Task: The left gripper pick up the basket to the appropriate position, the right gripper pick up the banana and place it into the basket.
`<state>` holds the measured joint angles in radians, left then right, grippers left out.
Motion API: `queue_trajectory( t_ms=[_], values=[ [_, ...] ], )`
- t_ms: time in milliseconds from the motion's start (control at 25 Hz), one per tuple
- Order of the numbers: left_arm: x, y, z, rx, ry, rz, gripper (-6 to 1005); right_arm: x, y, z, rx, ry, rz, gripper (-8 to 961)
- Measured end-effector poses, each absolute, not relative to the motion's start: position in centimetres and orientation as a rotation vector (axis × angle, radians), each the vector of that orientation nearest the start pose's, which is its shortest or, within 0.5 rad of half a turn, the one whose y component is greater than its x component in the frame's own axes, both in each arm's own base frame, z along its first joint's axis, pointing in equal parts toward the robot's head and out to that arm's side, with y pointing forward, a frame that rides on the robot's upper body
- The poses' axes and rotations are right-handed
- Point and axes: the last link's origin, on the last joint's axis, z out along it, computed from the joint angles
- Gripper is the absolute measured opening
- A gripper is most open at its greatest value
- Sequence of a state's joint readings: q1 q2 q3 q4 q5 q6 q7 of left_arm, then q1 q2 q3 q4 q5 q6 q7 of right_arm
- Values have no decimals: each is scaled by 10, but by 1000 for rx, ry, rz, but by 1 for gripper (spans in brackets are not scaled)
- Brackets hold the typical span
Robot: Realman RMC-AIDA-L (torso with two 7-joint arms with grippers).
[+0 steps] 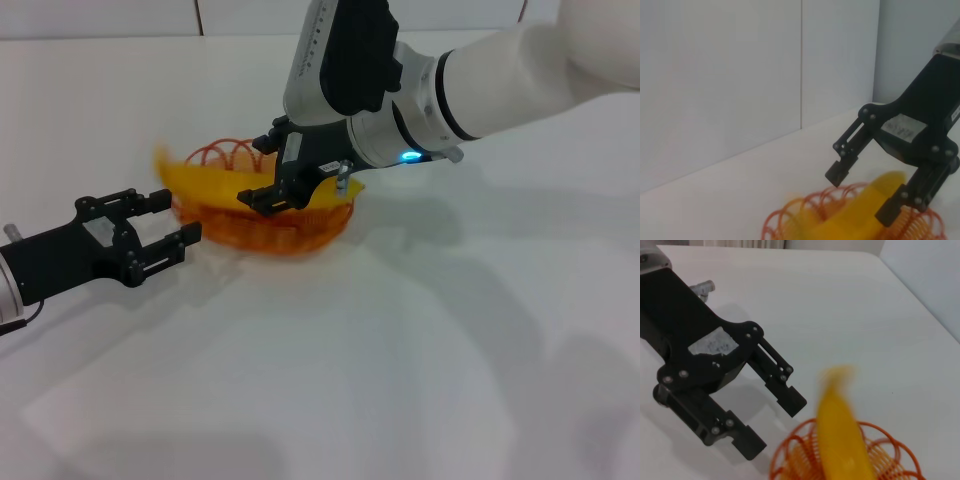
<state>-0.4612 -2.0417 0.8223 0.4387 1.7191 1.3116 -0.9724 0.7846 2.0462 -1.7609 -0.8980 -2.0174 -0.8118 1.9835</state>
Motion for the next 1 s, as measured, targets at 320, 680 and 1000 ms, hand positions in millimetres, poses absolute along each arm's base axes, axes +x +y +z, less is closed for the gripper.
queue_trajectory(
  t_ms=[320, 680, 1000],
  values=[
    [-306, 323, -18, -2516, -446, -613, 592, 127, 390, -88, -2785, 145, 18, 765],
    [-309, 321, -17, -2506, -458, -611, 593, 164, 369, -19, -2823, 211, 379, 892],
    [-311, 320, -16, -2496, -464, -613, 594, 215, 360, 4, -2762, 355, 507, 890]
  ],
)
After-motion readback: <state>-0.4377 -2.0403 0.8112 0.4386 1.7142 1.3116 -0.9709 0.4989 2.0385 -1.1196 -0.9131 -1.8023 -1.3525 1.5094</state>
